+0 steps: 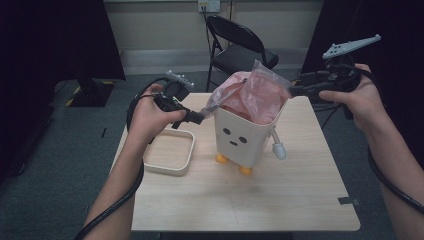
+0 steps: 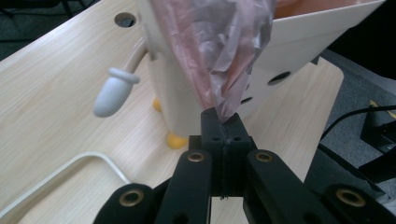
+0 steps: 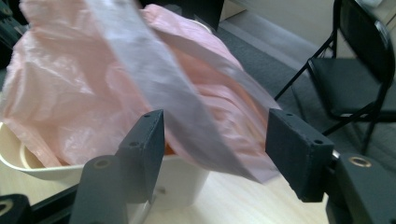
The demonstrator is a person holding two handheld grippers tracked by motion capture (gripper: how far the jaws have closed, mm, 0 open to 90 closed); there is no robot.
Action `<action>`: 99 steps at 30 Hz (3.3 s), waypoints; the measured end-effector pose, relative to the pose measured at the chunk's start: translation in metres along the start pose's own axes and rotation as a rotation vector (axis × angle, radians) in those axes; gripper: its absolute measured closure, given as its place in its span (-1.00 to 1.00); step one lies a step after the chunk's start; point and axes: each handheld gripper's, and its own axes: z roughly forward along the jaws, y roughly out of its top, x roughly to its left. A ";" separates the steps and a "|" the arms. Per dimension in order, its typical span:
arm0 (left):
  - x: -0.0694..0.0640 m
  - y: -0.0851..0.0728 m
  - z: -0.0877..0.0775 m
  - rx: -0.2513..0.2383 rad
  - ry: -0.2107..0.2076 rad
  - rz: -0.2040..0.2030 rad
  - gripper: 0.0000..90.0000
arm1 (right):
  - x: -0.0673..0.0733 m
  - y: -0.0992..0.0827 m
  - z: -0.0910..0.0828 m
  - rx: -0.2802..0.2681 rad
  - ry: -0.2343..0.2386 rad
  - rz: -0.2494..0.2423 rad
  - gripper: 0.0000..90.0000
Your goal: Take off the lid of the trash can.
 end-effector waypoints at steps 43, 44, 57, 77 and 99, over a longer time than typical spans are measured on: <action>0.011 0.016 -0.012 -0.118 0.094 0.024 -0.12 | 0.018 0.003 0.016 0.082 0.020 -0.141 1.00; 0.010 0.017 -0.011 -0.125 0.073 0.003 0.19 | 0.019 0.002 0.013 0.079 0.018 -0.149 1.00; 0.000 0.022 -0.007 -0.045 0.028 -0.038 0.98 | 0.027 -0.025 -0.012 0.058 0.106 -0.170 1.00; 0.010 -0.002 0.013 0.044 -0.012 -0.078 1.00 | 0.021 -0.065 0.044 0.044 0.138 -0.092 1.00; -0.006 0.008 0.009 -0.018 -0.013 -0.070 0.95 | -0.003 -0.051 0.019 0.037 -0.019 -0.032 0.31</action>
